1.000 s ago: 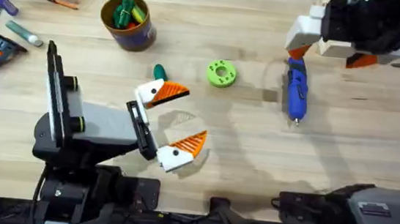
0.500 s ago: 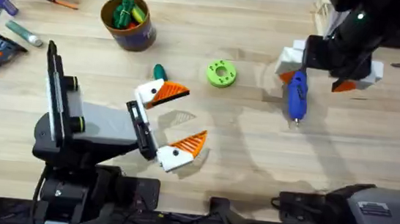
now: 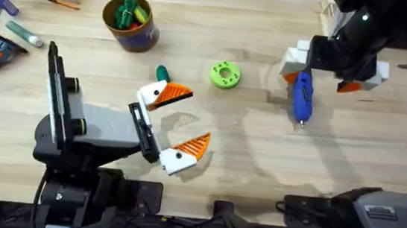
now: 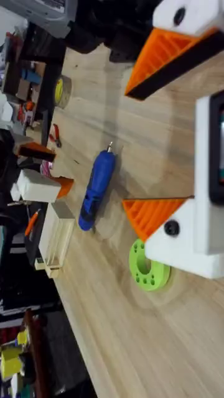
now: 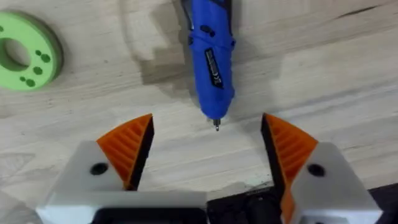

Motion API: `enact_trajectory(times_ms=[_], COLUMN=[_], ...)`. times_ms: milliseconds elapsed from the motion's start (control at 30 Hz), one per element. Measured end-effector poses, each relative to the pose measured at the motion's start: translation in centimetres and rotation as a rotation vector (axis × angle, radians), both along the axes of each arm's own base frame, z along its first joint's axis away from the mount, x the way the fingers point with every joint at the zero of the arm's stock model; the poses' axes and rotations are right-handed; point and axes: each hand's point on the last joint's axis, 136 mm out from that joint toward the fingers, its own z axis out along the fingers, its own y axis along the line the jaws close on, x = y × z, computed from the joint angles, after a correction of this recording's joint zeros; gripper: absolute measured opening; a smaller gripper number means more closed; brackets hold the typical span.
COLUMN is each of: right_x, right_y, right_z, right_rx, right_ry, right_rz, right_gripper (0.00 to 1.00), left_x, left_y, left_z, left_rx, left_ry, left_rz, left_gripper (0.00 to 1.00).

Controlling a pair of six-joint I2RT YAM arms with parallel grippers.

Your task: Pick up the gripper from the table and insert it into the empty holder that is missing its gripper. Then pick up a screw, insert it into the mounting hole, and use the screwdriver to tighten it. Finally, clean up the table by picking up the vegetable and placing it into the bucket.

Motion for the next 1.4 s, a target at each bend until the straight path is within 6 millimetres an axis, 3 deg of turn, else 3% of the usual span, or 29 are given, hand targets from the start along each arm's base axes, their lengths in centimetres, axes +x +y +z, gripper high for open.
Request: enact_trajectory(times_ms=[200,300,367,600,867,1167,1400], right_x=[0.1,0.1,0.1,0.1,0.2,1.7,2.9], right_y=[-0.2,-0.2,-0.2,-0.2,-0.3,0.0,-2.1], right_z=[0.0,0.0,0.0,0.0,0.1,0.2,-0.1], right_rx=[-0.013,-0.014,-0.014,-0.015,-0.016,0.005,0.002], right_ry=[-0.005,-0.005,-0.005,-0.005,-0.008,-0.071,-0.082], right_rz=[-0.001,-0.001,-0.001,-0.001,-0.001,-0.008,-0.05], right_gripper=[0.986,0.986,0.986,0.986,0.988,0.991,0.99], left_x=[0.0,0.0,0.0,0.0,0.0,0.0,0.0], left_y=[0.0,0.0,0.0,0.0,0.0,0.0,0.0], left_z=[0.0,0.0,0.0,0.0,0.0,0.0,0.0], left_rx=[0.0,0.0,0.001,0.004,0.003,0.003,0.003], left_ry=[0.0,0.001,-0.002,-0.007,-0.007,-0.006,-0.007], left_rz=[0.0,0.0,0.0,0.0,0.0,0.0,0.0], left_gripper=[0.981,0.741,0.499,0.023,0.016,0.015,0.015])
